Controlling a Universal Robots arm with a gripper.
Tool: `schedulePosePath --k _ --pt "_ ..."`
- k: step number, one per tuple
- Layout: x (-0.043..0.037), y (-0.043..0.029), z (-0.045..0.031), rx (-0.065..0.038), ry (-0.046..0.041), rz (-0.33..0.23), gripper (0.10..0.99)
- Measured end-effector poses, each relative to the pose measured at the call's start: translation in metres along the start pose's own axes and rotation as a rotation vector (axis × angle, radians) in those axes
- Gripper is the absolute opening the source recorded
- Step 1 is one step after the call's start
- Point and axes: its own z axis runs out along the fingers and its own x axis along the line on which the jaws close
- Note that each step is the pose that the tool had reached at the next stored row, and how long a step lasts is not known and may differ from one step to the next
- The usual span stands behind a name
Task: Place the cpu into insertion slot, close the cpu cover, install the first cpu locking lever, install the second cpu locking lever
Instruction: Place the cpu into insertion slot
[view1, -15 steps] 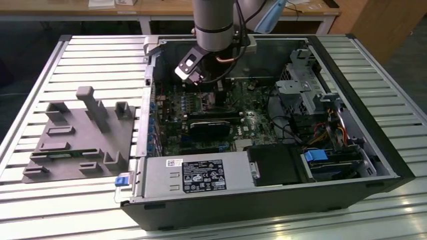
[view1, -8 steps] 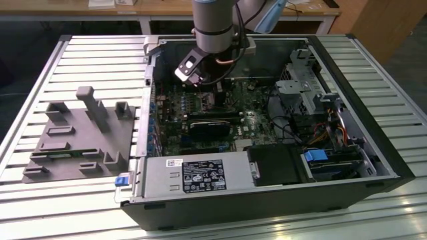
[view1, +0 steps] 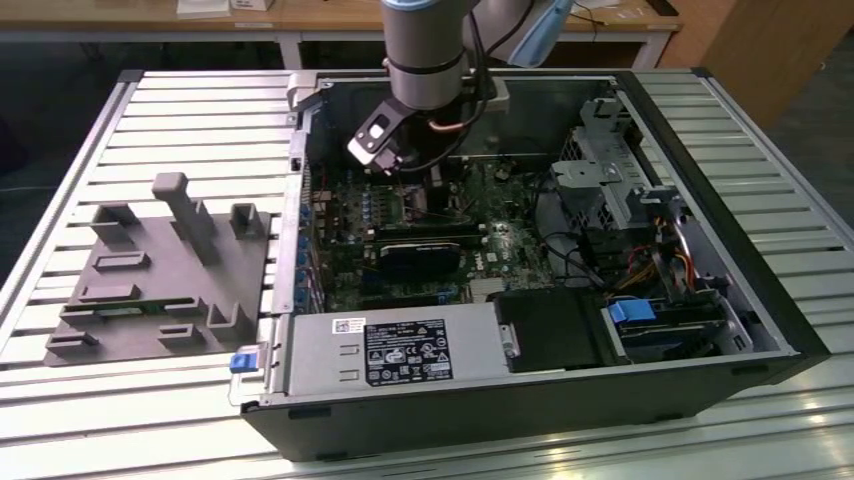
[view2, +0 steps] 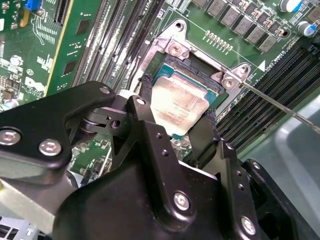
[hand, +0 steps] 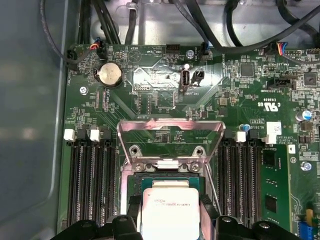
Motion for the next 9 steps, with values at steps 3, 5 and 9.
schedulePosePath --k 3,5,9 --pt "0.0010 -0.0007 0.0019 0.000 -0.0003 0.003 0.541" --pt "0.0017 -0.0012 0.0031 0.000 -0.0007 0.006 0.541" --pt "0.0024 -0.0014 0.0042 0.000 -0.0010 0.007 0.541"
